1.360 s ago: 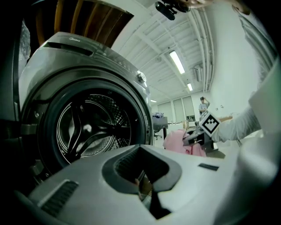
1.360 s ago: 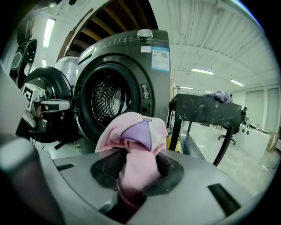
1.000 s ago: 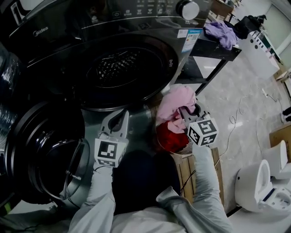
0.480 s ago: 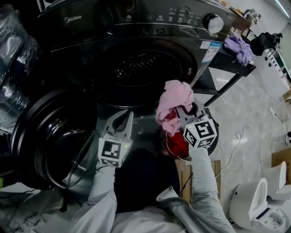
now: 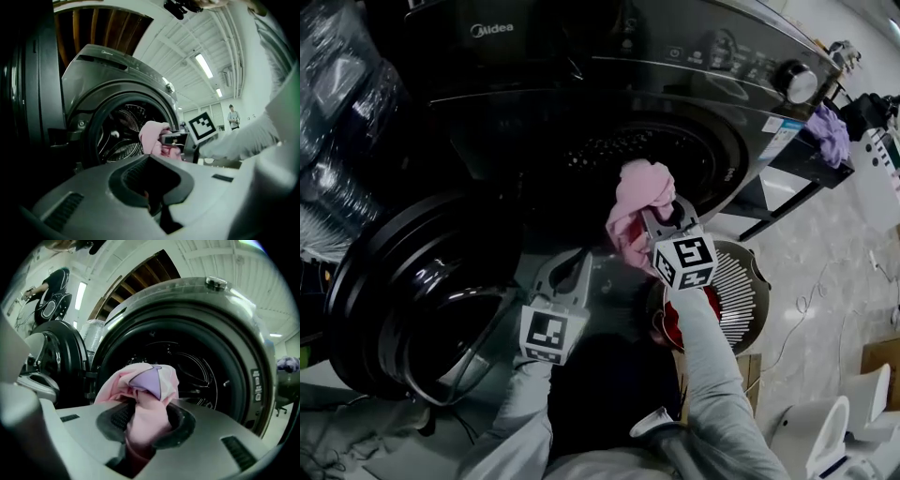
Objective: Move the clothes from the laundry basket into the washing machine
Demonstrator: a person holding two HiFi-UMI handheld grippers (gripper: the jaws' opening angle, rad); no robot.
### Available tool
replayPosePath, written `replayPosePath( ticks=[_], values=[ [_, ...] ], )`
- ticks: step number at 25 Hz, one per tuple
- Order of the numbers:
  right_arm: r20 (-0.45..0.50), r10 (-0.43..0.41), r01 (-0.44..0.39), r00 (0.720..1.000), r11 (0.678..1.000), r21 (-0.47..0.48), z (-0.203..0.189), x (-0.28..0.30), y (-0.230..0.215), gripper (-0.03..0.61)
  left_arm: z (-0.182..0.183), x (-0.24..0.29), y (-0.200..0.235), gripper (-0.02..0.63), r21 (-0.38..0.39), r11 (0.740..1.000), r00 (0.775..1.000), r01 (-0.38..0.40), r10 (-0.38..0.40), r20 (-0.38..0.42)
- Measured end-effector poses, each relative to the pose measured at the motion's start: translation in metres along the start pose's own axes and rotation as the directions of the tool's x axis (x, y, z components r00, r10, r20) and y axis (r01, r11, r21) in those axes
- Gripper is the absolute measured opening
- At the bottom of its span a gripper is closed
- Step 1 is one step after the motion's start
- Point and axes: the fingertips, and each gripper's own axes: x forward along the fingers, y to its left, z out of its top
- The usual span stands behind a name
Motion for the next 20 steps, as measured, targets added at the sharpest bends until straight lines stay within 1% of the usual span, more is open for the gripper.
replayPosePath(
  ticks=[4,7,9,14,16,17,19,20],
  values=[
    [0.022,-0.031,0.031,0.999,1.0,-0.001,-0.012,0.036,-0.005,0.115,-0.005,0.013,-0.003,0.02,0.001,1.0,1.0,0.025,-0.025,0.005],
    [0.044,-0.063,0.064,0.997,0.998,-0.019,-0.02,0.057,-0.012,0.115,-0.006,0.021,0.003,0.02,-0.011,1.0,1.0,0.019,-0.019,0.018],
    [0.057,-0.081,0.084,0.995,0.995,-0.05,-0.024,0.071,-0.018,0.115,-0.007,0.024,0.007,0.02,-0.023,1.0,1.0,0.012,-0.012,0.022],
    [0.064,-0.145,0.153,0.987,0.978,-0.14,-0.035,0.111,-0.033,0.115,-0.009,0.027,0.01,0.02,-0.007,1.0,0.999,0.01,-0.01,0.039],
    [0.031,-0.171,0.174,0.985,0.971,-0.165,-0.044,0.127,-0.036,0.117,-0.01,0.026,0.01,0.02,-0.012,1.0,0.999,0.009,-0.009,0.04],
    [0.0,-0.179,0.176,0.984,0.968,-0.179,-0.05,0.134,-0.037,0.117,-0.011,0.025,0.01,0.02,-0.026,1.0,0.999,0.006,-0.005,0.035],
    [-0.095,-0.181,0.158,0.979,0.966,-0.204,-0.065,0.148,-0.036,0.117,-0.012,0.023,0.009,0.02,-0.062,0.998,1.0,-0.002,0.004,0.027],
    [-0.149,-0.172,0.14,0.974,0.969,-0.204,-0.072,0.153,-0.035,0.137,-0.012,0.022,0.009,0.02,-0.072,0.997,1.0,-0.006,0.008,0.028]
  ],
)
